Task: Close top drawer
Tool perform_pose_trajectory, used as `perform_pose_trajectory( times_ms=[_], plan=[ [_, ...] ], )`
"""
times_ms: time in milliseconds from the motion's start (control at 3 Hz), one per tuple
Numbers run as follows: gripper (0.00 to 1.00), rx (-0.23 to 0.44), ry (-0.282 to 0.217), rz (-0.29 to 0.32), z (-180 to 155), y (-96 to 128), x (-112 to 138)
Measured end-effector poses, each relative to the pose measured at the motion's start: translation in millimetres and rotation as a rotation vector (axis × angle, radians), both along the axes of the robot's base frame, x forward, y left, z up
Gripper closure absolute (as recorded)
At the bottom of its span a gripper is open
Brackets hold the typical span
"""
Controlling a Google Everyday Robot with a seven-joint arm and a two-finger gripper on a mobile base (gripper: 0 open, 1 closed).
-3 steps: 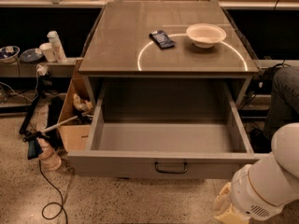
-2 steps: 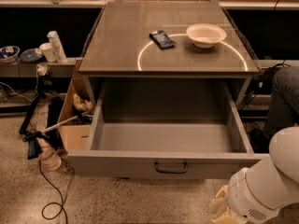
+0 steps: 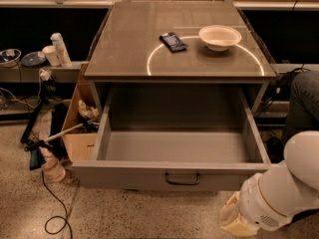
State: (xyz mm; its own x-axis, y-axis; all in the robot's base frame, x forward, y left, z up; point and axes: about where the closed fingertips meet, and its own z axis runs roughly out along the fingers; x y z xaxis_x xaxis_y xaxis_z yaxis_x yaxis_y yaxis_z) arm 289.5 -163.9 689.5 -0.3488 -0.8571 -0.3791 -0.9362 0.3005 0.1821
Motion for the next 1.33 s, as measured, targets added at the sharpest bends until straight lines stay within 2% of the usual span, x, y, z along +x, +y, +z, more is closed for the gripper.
perform_pose_trajectory(
  times_ms=[667, 1000, 1333],
  plan=[
    [1.0, 0.038, -0.035, 0.007, -5.7, 20.7, 51.7],
    [1.0, 0.012, -0.067, 0.018, -11.3, 24.6, 104.6],
    [1.0, 0.006, -0.07, 0.02, -11.4, 24.0, 107.3]
  ],
)
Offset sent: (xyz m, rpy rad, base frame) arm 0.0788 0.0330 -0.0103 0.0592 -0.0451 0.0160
